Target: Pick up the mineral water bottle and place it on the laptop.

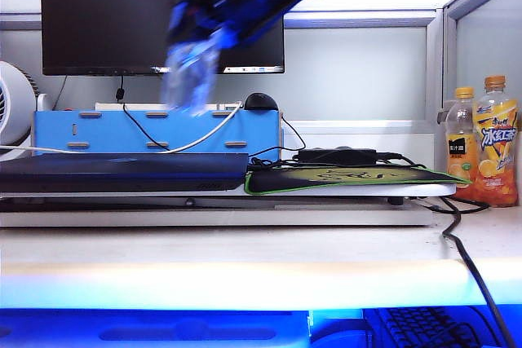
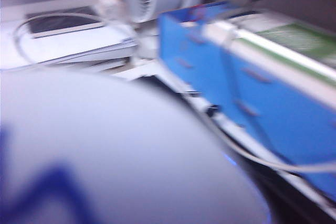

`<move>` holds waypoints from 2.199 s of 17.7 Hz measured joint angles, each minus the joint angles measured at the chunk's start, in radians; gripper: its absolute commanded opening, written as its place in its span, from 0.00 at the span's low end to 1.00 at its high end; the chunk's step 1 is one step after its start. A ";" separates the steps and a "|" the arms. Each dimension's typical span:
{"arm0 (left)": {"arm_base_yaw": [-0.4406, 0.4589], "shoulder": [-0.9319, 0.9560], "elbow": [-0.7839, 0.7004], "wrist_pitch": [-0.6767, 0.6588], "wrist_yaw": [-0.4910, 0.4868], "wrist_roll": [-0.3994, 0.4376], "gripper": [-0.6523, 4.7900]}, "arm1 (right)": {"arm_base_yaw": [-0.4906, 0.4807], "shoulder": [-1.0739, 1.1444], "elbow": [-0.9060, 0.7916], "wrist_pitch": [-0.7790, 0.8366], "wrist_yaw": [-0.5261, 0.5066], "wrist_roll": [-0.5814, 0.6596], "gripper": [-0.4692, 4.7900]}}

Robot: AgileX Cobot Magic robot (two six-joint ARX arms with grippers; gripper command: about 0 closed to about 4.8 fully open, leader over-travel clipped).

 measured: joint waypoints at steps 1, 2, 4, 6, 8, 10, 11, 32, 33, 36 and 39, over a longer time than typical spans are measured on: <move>0.000 0.000 0.000 0.000 0.000 0.000 0.12 | 0.012 0.024 0.020 -0.001 0.007 0.000 0.09; 0.000 0.000 0.000 0.000 0.000 0.000 0.12 | 0.028 0.064 0.064 -0.005 0.041 0.000 0.09; 0.000 0.000 0.000 0.000 0.000 0.000 0.12 | 0.039 0.090 0.090 -0.002 0.091 0.000 0.09; 0.000 0.000 0.000 0.000 0.000 0.000 0.12 | 0.042 0.100 0.091 -0.001 0.167 0.000 0.09; 0.000 0.000 0.000 0.000 0.000 0.000 0.12 | 0.037 0.116 0.090 -0.053 0.181 0.000 0.09; 0.000 0.000 0.000 0.000 0.000 0.000 0.12 | 0.037 0.124 0.090 -0.095 0.180 -0.002 0.09; 0.000 0.000 0.000 0.000 0.000 0.000 0.12 | 0.038 0.125 0.090 -0.105 0.180 -0.002 0.09; 0.000 0.000 0.000 0.000 0.000 0.000 0.12 | 0.043 -0.193 0.107 -0.043 0.259 -0.075 0.08; 0.000 0.000 0.000 0.000 0.000 0.000 0.12 | 0.047 -0.268 0.107 -0.047 0.259 -0.078 0.08; 0.000 0.000 0.000 0.000 0.000 0.000 0.12 | 0.067 -0.567 0.109 -0.121 0.259 -0.086 0.08; 0.000 0.000 0.000 0.000 0.000 0.000 0.12 | 0.067 -0.858 0.114 -0.276 0.314 -0.100 0.08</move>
